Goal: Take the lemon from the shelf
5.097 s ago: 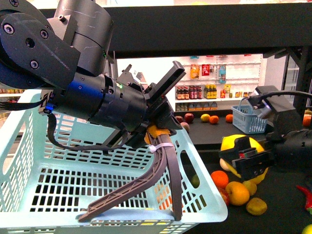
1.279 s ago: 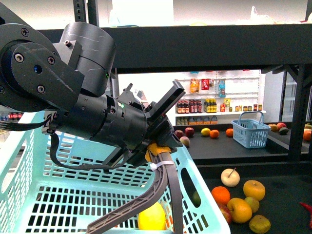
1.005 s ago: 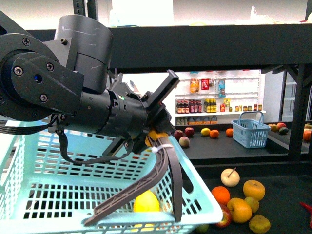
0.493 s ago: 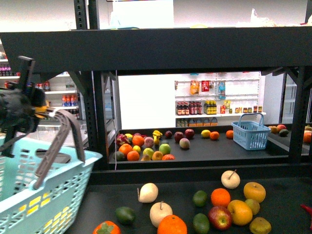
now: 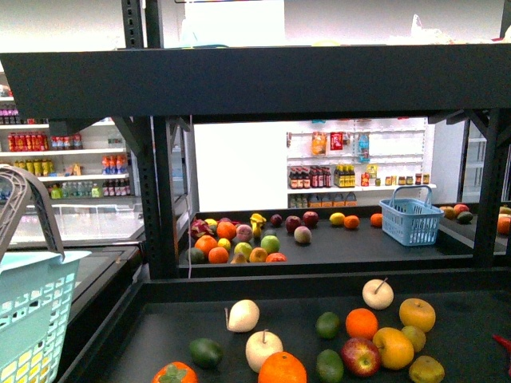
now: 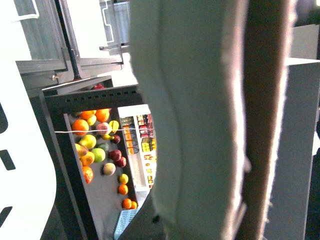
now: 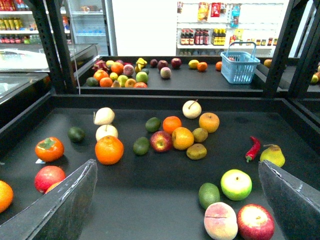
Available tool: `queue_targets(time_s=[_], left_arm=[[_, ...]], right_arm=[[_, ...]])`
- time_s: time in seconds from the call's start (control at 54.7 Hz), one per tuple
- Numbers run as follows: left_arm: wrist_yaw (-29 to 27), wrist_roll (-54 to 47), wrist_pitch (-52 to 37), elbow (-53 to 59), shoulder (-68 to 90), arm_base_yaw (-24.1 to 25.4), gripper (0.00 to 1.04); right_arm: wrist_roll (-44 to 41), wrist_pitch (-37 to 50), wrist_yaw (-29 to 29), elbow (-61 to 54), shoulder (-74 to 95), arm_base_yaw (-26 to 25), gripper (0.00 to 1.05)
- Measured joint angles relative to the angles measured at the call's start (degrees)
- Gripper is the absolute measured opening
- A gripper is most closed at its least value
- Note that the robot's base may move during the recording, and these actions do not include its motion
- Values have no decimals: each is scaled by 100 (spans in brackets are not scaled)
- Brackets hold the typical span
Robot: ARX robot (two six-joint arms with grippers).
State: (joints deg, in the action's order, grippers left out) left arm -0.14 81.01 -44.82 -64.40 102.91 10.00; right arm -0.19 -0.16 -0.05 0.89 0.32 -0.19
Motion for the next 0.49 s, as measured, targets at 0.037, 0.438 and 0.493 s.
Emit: queue_targets(time_s=[0.037,0.438,0.493], left_arm=[[72,28,-87,17,0,74,7],[973,59,-1392,433,219,782,7],[1082,68,-1606,479,345,839,7]], right_arm=[[2,0,0,0,0,0,97],[0,0,0,0,0,0,97],[2,0,0,0,0,0,97]])
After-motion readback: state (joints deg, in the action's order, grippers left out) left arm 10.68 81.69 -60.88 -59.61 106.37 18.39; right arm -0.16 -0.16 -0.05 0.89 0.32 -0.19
